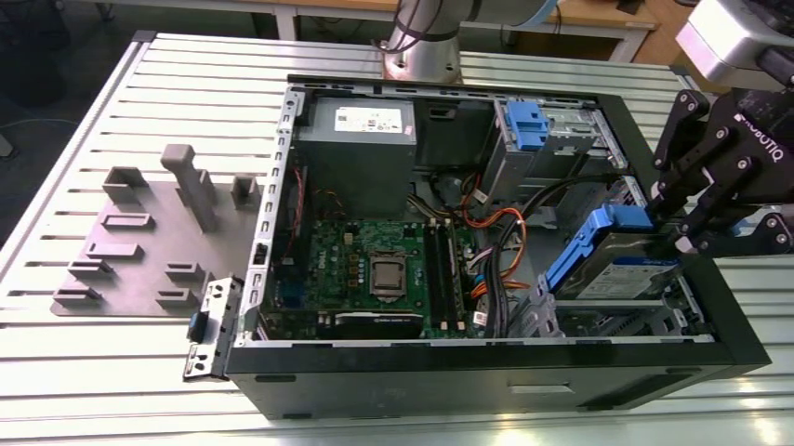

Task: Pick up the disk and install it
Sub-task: 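Insert the disk into the insertion slot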

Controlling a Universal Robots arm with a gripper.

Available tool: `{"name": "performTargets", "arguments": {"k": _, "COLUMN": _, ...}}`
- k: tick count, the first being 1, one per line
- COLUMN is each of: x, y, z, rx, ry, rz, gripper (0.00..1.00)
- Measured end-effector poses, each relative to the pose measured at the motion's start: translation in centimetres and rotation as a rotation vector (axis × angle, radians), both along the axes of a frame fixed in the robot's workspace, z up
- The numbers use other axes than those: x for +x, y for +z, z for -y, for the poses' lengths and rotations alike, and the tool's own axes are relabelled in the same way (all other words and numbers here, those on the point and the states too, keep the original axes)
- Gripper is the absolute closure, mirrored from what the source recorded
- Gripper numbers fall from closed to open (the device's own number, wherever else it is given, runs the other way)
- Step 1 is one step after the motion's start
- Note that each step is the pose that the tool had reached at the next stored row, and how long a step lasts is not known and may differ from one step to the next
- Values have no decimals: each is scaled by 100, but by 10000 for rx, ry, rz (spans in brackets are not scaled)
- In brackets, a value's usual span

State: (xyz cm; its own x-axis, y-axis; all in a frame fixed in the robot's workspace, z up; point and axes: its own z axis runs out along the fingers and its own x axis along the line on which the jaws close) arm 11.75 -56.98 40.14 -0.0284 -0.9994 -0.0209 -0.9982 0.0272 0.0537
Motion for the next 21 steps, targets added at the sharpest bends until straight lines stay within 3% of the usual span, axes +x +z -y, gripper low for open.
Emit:
{"name": "performTargets", "arguments": {"k": 8, "x": 0, "y": -9, "z": 0, "rx": 3, "ry": 0, "rz": 0, "gripper": 65}}
{"name": "performTargets", "arguments": {"k": 21, "x": 0, "y": -214, "z": 0, "rx": 0, "ry": 0, "rz": 1, "gripper": 65}}
